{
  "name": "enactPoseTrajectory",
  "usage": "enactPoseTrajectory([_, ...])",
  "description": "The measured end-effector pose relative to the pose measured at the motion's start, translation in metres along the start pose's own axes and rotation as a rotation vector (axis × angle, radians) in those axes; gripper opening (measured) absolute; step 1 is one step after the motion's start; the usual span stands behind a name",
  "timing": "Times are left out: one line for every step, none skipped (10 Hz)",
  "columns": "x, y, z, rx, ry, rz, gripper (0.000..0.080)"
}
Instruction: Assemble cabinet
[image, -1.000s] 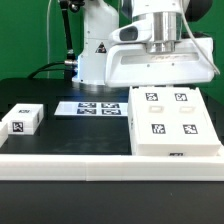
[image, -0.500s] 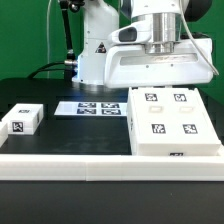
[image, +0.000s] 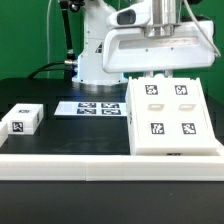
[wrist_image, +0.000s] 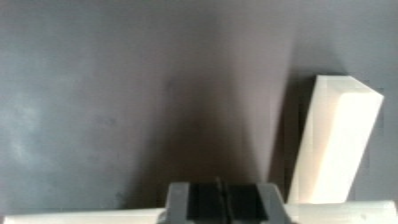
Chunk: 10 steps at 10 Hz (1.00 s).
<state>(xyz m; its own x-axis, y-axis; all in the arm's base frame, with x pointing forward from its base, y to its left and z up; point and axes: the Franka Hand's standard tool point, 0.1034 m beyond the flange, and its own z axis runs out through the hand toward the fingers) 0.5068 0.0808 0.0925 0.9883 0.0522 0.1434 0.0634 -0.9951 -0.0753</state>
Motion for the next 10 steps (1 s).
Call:
enactPoseTrajectory([0.003,-0.002,-0.003,0.003,0.0,-0.003,0.0002])
enactPoseTrajectory([0.003,-0.002,-0.001,0.002,0.0,-0.003,0.0002])
enactPoseTrajectory([0.003,-0.002,-0.001,0.002,-0.001,-0.003,0.0002])
enactPoseTrajectory([0.003,-0.002,-0.001,0.002,-0.001,-0.003,0.0002])
enactPoseTrajectory([0.002,-0.002,-0.001,0.002,-0.001,-0.003,0.0002])
enactPoseTrajectory([0.002,-0.001,-0.001,0.003,-0.004,-0.003,0.0002])
enactPoseTrajectory([0.004,-0.001,-0.004,0.004,-0.006,-0.001,0.0002])
enactPoseTrajectory([0.007,-0.001,-0.006,0.005,-0.003,0.0,0.0002])
enactPoseTrajectory([0.009,0.0,-0.008,0.007,-0.013,0.001,0.0002])
enactPoseTrajectory([0.015,0.0,-0.012,0.012,-0.025,0.004,0.0002])
